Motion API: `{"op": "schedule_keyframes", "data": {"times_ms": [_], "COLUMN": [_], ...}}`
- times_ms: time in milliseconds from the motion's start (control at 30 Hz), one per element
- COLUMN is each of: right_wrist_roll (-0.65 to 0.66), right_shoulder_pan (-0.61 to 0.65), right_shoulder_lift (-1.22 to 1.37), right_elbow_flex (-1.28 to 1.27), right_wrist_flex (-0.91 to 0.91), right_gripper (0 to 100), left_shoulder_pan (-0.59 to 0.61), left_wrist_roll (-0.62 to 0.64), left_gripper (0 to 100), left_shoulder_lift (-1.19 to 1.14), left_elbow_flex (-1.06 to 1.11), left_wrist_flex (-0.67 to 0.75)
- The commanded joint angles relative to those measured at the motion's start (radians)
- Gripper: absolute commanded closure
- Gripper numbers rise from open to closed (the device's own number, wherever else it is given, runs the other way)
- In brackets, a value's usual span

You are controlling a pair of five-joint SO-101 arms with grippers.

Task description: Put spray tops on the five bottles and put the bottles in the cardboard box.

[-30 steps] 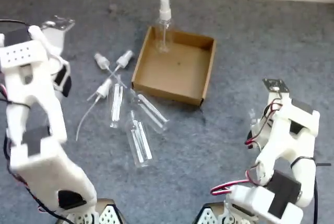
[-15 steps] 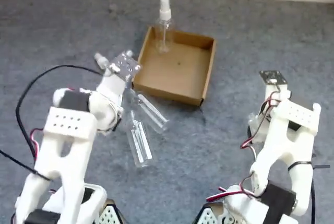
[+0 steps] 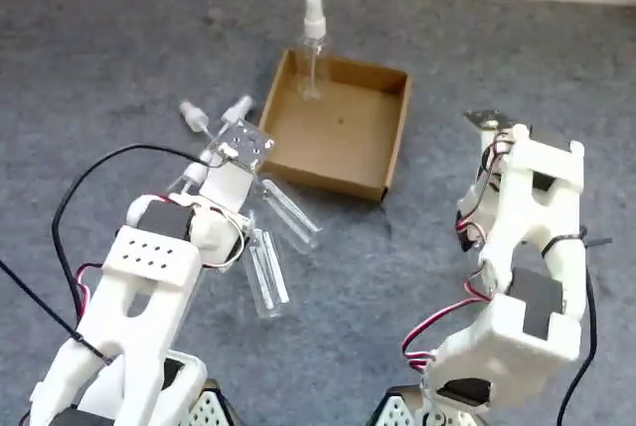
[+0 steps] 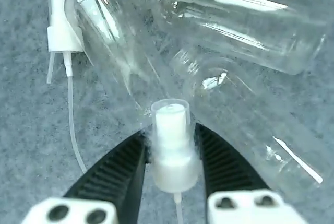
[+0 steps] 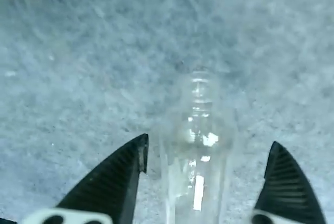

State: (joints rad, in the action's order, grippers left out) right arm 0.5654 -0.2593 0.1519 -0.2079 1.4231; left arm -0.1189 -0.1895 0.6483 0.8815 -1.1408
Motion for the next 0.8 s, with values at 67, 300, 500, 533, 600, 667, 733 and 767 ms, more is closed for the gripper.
{"op": "schedule_keyframes", "data": {"times_ms": [67,300,500,533,600,667,733,767], "right_wrist_roll": [0.011,0.011,0.005,0.003,-0.034,-0.069,-0.094,-0.106], "right_shoulder_pan": [0.013,0.012,-0.005,-0.002,0.002,0.004,0.021,0.033], "right_shoulder_lift": [0.044,0.119,0.067,0.041,-0.021,-0.088,-0.163,-0.203], "right_elbow_flex": [0.058,0.062,0.105,0.122,0.145,0.162,0.176,0.176], "right_wrist_flex": [0.016,0.016,0.025,0.027,0.048,0.07,0.068,0.064], "right_gripper": [74.8,89.2,99.4,99.6,99.5,99.5,99.5,99.5], "left_shoulder_pan": [-0.016,-0.016,-0.016,-0.016,-0.016,-0.016,-0.016,-0.016], "left_wrist_roll": [0.006,0.006,0.009,0.009,0.009,0.009,0.011,0.011], "left_gripper": [100,100,100,100,100,100,100,100], "left_shoulder_lift": [0.028,0.025,0.027,0.028,0.03,0.03,0.03,0.031], "left_elbow_flex": [-0.001,-0.001,-0.001,-0.001,-0.001,-0.001,-0.002,-0.004], "left_wrist_flex": [0.035,0.035,0.035,0.035,0.035,0.035,0.035,0.035]}}
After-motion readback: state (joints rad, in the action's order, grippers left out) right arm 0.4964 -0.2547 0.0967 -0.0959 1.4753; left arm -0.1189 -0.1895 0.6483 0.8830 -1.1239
